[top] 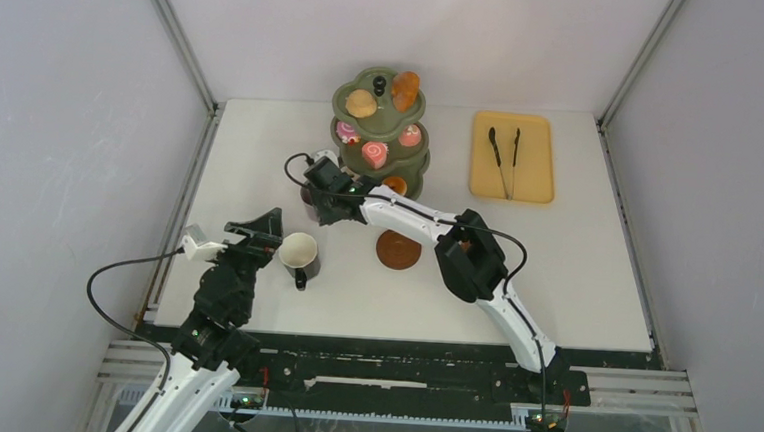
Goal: Serve the afternoon tea
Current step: Pick up the cup at the center of the board.
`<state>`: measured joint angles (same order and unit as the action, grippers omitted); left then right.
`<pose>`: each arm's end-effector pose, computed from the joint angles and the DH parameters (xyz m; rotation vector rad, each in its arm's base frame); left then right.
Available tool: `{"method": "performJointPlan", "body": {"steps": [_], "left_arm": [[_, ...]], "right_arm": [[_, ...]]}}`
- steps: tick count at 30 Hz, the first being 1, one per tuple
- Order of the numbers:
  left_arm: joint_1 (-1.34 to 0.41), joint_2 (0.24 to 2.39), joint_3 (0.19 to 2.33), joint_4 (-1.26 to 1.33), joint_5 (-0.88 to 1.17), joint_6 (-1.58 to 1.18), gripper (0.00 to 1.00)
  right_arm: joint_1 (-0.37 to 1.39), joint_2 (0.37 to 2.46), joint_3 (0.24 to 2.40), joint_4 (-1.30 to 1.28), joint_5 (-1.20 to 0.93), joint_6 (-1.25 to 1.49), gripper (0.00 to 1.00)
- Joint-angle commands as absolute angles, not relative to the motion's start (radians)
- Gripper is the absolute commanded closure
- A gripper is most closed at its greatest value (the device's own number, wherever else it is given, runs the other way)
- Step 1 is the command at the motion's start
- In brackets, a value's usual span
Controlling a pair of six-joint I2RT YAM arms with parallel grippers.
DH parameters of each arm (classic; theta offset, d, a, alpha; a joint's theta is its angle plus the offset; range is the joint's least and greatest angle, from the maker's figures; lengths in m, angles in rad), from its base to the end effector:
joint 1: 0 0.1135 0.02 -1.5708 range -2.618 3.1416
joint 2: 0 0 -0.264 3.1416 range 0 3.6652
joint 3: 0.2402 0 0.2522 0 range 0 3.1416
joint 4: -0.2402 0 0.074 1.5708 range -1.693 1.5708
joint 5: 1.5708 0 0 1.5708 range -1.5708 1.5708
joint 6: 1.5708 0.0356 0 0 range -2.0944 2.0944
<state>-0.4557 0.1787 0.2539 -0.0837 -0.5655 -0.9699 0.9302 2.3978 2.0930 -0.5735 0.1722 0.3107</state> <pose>0.1018 -0.0286 0.2378 -0.8285 1.3897 -0.6664 0.3250 0.4258 0.1920 -0.6771 2.3669 0.3433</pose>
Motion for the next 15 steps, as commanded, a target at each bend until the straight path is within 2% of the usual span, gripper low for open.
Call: {"method": "performJointPlan", "body": {"steps": [1, 4, 7, 12, 15], "left_arm": [[-0.453, 0.187, 0.224, -0.048, -0.569, -0.982, 0.00], [-0.452, 0.186, 0.222, -0.048, -0.569, -0.982, 0.00], [-0.453, 0.188, 0.222, -0.048, -0.568, -0.983, 0.00], [-0.453, 0.190, 0.224, -0.047, -0.562, -0.985, 0.00], [-0.453, 0.189, 0.224, -0.048, -0.561, -0.985, 0.00]], "right_arm": [[0.919, 2.420, 2.152, -0.564, 0.164, 0.282, 0.57], [0.918, 2.431, 2.166, -0.580, 0.167, 0.281, 0.64], [0.917, 2.432, 2.168, -0.588, 0.173, 0.281, 0.76], [0.919, 2.415, 2.156, -0.592, 0.195, 0.281, 0.92], [0.924, 2.390, 2.133, -0.583, 0.207, 0.277, 0.95]]}}
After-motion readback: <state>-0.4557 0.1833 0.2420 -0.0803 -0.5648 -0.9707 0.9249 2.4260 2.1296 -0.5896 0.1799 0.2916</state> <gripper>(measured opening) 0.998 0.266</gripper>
